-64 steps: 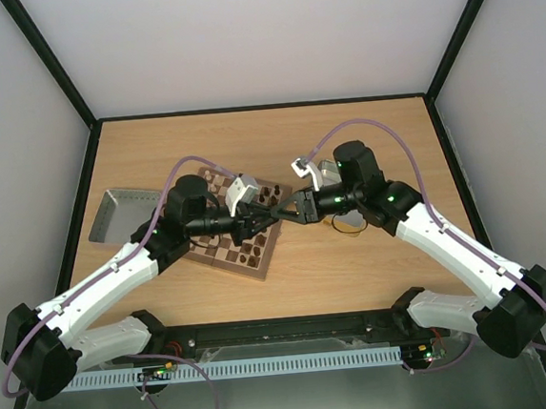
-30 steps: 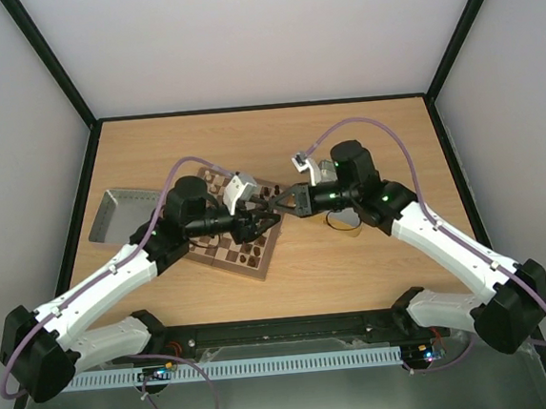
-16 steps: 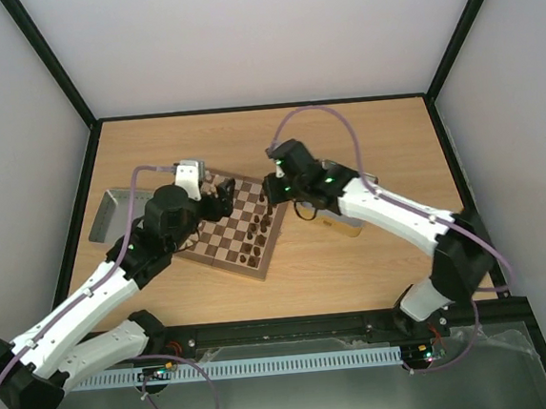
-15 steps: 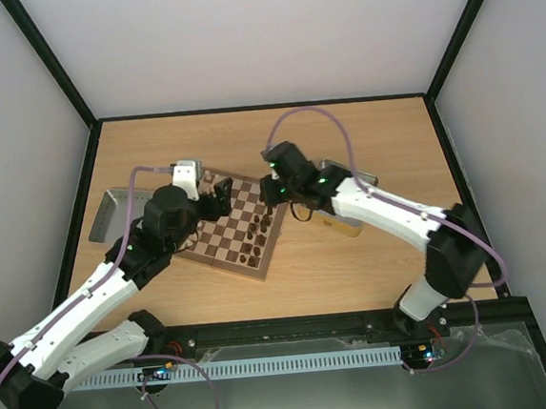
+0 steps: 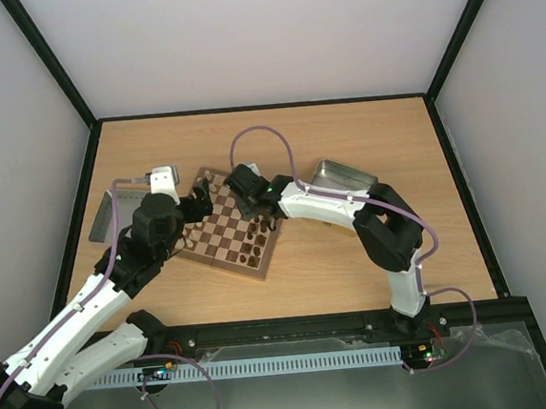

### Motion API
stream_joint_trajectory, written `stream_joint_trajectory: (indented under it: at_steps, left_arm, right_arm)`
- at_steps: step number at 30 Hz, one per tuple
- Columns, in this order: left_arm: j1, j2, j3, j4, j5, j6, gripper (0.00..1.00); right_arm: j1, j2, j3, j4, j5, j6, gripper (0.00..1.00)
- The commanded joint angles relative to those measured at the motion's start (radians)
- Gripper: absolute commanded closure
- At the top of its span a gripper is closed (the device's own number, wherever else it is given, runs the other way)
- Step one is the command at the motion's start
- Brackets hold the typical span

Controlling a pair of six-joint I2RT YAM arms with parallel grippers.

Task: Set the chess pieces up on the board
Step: Place the chess piece on the chessboard.

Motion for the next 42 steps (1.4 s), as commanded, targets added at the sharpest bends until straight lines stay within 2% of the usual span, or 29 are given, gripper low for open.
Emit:
stream_joint_trajectory:
  at_steps: [1,17,26,37,42]
  left_arm:
    - [0.017,-0.020,-0.020,0.011,-0.005,-0.004,0.10]
    - [0.036,-0.032,-0.040,0.023,0.029,-0.015,0.09]
    - [0.037,-0.030,-0.040,0.023,0.036,-0.014,0.08]
    - [0.040,-0.027,-0.035,0.026,0.055,-0.012,0.08]
    - [0.043,-0.027,-0.022,0.024,0.093,-0.022,0.05]
  right_arm:
    - [0.005,0.044,0.026,-0.029,0.072,0.023,0.96]
    - [0.006,0.120,0.056,-0.053,0.091,0.037,0.94]
    - [0.006,0.124,0.065,-0.066,0.103,0.039,0.85]
    - [0.006,0.067,0.089,-0.105,0.108,0.063,0.79]
    - [0.005,-0.044,0.084,-0.118,0.142,0.100,0.70]
